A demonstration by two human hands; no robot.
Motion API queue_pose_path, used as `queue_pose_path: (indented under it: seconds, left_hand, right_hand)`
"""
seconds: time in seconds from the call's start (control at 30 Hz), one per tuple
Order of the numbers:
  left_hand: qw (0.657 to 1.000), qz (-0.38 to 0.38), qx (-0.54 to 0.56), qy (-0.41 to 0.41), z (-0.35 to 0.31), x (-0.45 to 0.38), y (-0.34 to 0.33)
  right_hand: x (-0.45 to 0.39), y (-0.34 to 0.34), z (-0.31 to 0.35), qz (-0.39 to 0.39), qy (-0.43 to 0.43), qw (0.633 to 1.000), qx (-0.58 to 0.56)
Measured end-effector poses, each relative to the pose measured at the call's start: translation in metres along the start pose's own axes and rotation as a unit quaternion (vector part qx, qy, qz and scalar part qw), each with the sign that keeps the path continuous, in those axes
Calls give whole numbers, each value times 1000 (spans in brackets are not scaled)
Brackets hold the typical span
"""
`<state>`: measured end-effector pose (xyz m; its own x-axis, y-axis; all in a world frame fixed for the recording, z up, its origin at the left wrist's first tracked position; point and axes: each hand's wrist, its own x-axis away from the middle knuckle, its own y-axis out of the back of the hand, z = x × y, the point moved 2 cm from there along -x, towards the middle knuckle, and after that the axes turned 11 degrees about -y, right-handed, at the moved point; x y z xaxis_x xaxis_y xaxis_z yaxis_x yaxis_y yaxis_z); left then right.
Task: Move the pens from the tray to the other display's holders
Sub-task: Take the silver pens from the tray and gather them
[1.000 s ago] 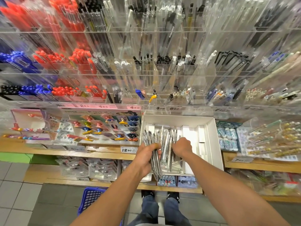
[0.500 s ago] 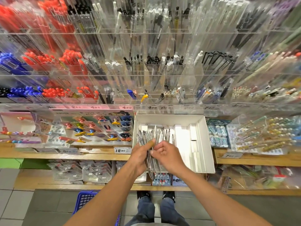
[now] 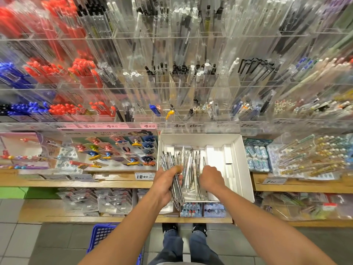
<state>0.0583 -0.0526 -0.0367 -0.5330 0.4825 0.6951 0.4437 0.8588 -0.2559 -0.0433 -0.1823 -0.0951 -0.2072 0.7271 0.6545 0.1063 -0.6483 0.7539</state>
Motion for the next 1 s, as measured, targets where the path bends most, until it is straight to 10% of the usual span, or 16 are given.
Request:
queue_pose_path:
  seconds: [0.43,0.77,1.0]
  left_hand:
    - [1000,8,6,14,3,-5,5]
    - [1000,15,22,9,5,-5,9]
    - [999,25,35,-8,2,-3,14]
  right_hand:
    - [-19,-11,23,-34,3,991,132]
    - [-24,-13,18,-78,-36,993,-77]
    - [-21,8,-7,-69,98,964,-237]
